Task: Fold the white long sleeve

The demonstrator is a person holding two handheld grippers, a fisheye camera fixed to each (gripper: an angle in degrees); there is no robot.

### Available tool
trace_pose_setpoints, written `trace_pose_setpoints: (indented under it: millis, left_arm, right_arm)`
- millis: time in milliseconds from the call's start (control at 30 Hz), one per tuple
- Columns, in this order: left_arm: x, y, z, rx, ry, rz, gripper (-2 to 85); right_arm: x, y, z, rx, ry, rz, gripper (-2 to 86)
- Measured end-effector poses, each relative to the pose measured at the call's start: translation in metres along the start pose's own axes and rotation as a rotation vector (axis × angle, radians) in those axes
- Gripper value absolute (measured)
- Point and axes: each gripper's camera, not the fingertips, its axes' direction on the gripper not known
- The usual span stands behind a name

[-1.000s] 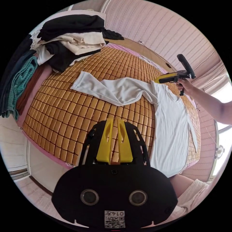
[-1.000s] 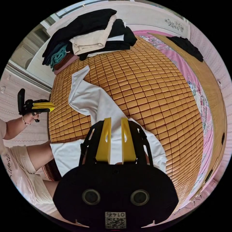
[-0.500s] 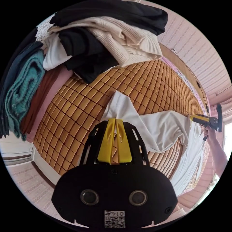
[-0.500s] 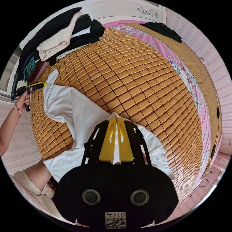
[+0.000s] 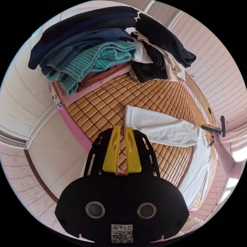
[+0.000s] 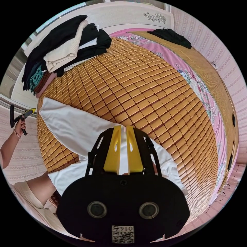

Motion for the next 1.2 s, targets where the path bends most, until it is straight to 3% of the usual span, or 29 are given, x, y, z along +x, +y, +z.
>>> trace_pose_setpoints:
  millis: [133, 267, 367, 533, 800, 1000, 1200]
  left_arm:
    - [0.015, -0.034, 0.019, -0.005, 0.031, 0.040, 5.2]
    - [0.039, -0.057, 0.069, -0.167, -0.018, 0.092, 5.5]
    - [0.044, -0.070, 0.064, -0.152, -0.021, 0.124, 0.2]
    - [0.035, -0.092, 0.072, -0.099, -0.014, 0.047, -0.6]
    - [0.044, -0.096, 0.058, -0.061, -0.005, 0.005, 6.3]
    - [0.116, -0.042, 0.019, -0.122, 0.091, 0.272, 6.5]
    - [0.234, 0.048, 0.043, -0.409, 0.336, 0.549, 6.2]
  right_arm:
    - [-0.006, -0.002, 0.012, -0.040, 0.008, -0.006, 6.1]
    - [-0.013, 0.001, 0.023, -0.054, 0.044, -0.009, 2.9]
    - [-0.010, 0.003, 0.017, -0.032, 0.031, -0.005, 0.0]
    - [0.001, 0.006, 0.020, -0.037, -0.001, 0.043, -0.4]
    - [0.013, 0.032, -0.009, 0.047, 0.018, 0.104, 4.6]
    - [0.038, 0.153, -0.080, 0.202, -0.028, 0.272, 6.4]
    - [0.016, 0.353, -0.083, -0.071, -0.024, 0.609, 6.3]
